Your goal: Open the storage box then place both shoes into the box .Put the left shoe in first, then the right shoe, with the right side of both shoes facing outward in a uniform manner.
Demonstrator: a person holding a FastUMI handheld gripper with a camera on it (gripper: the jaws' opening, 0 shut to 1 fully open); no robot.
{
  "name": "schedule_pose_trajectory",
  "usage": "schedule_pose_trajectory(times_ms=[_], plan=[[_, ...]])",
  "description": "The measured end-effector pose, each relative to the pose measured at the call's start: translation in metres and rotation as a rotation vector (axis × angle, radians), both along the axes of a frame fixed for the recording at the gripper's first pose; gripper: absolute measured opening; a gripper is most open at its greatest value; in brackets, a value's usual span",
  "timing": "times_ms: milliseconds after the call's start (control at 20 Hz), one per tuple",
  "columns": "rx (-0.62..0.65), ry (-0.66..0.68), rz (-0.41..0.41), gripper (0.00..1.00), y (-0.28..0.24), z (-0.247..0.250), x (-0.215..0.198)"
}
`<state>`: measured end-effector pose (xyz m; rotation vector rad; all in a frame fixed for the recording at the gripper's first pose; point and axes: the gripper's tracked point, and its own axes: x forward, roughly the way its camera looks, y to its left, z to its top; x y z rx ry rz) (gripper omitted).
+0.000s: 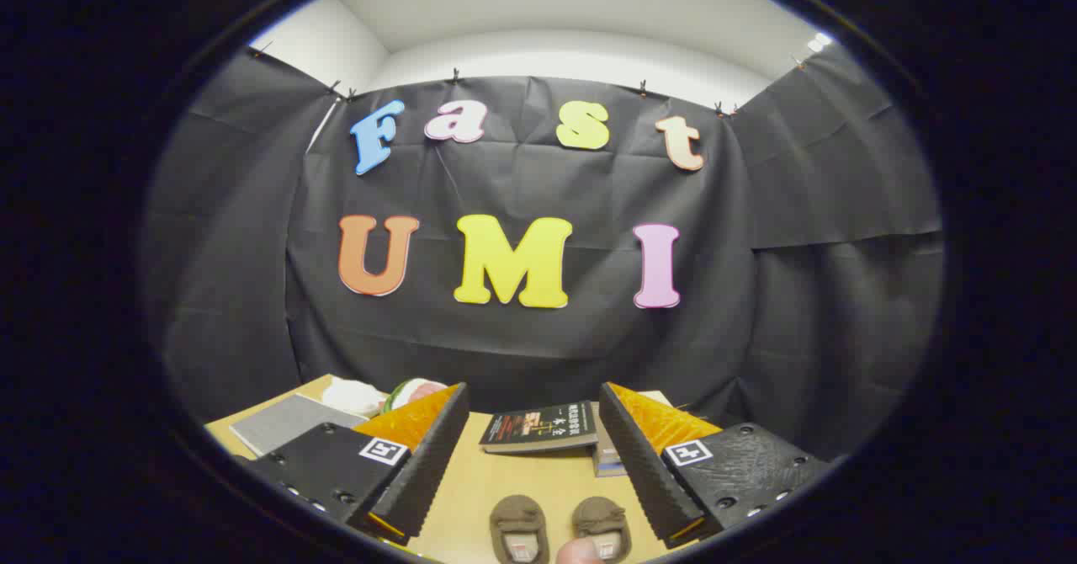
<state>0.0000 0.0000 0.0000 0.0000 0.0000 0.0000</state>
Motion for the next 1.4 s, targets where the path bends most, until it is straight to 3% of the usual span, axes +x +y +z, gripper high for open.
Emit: schedule_pose_trajectory(times_ms=[450,1400], plan=[[0.011,-0.008,0.085,0.95,0.026,0.005,0.0],[0.0,0.011,0.105,0.95,0.025,0.006,-0.001]])
